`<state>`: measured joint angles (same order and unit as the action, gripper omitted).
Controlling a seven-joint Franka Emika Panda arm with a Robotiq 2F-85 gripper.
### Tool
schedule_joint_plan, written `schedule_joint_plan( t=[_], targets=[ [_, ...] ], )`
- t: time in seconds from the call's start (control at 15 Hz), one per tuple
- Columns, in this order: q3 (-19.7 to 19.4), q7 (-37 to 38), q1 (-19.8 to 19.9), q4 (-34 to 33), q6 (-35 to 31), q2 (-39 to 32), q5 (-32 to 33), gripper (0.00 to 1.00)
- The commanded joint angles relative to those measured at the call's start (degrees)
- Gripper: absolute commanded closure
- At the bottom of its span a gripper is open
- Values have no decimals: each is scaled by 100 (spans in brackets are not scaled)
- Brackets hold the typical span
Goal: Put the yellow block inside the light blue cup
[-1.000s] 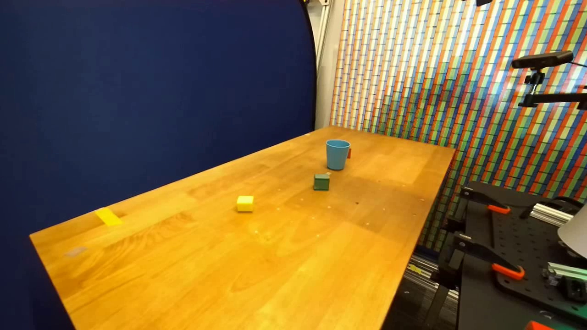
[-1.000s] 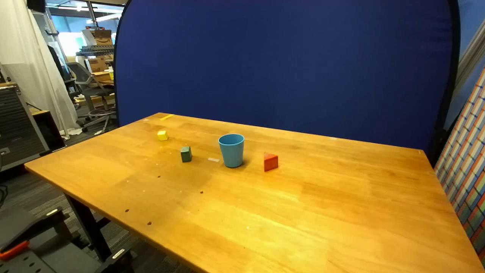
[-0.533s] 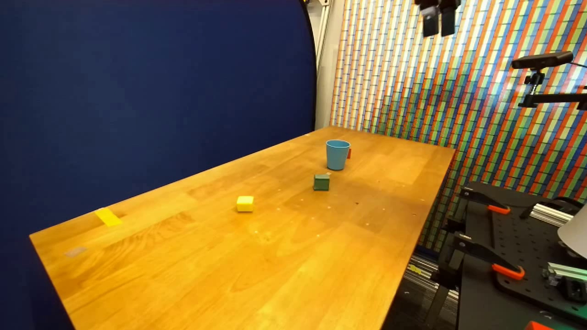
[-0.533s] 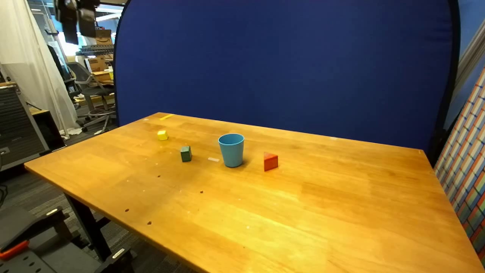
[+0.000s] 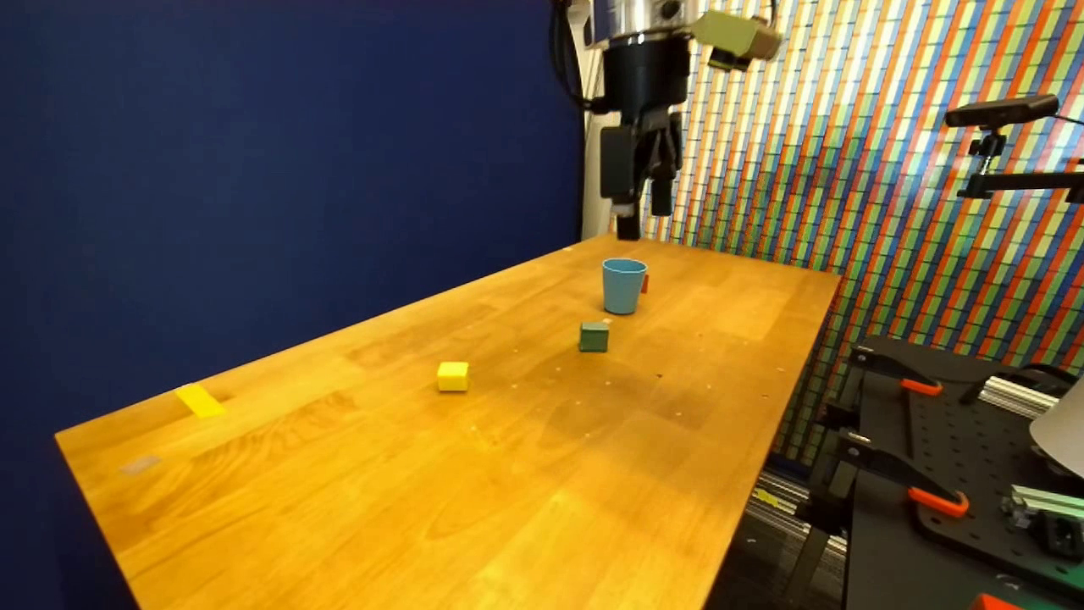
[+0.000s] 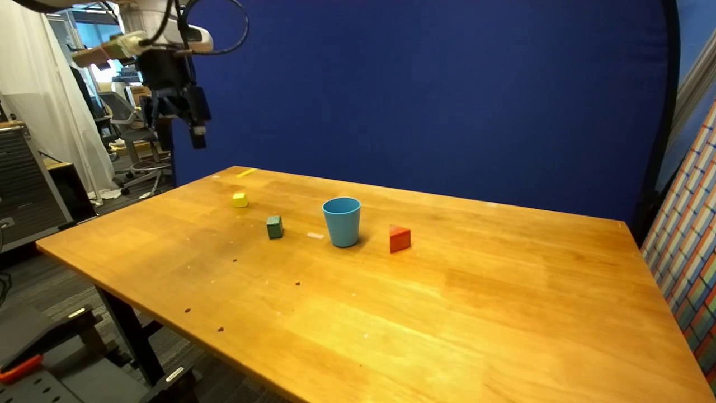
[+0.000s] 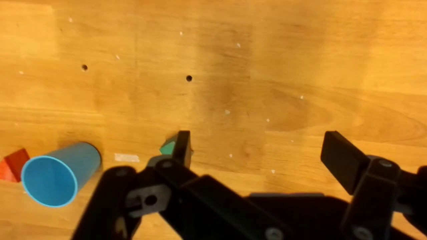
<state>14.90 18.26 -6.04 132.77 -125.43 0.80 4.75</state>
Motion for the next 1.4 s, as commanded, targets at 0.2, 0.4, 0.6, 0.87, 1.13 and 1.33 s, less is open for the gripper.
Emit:
schedule_joint_plan(
  t=[0.2, 0.4, 0.6, 0.87, 1.13, 1.33],
  targets=[
    [-398, -121, -452, -1416, -681, -2097, 794, 0],
    [-536, -365, -629, -2009, -756, -2783, 671, 0],
    [-643, -521, -829, -2574, -770, -3387, 686, 0],
    [-747, -692, -1077, -3326, -753, -4120, 680, 0],
    [-931, -778, -1363, -3959, -707, -4715, 848, 0],
    [-1099, -781, -1588, -4309, -711, -5039, 1063, 0]
  ],
)
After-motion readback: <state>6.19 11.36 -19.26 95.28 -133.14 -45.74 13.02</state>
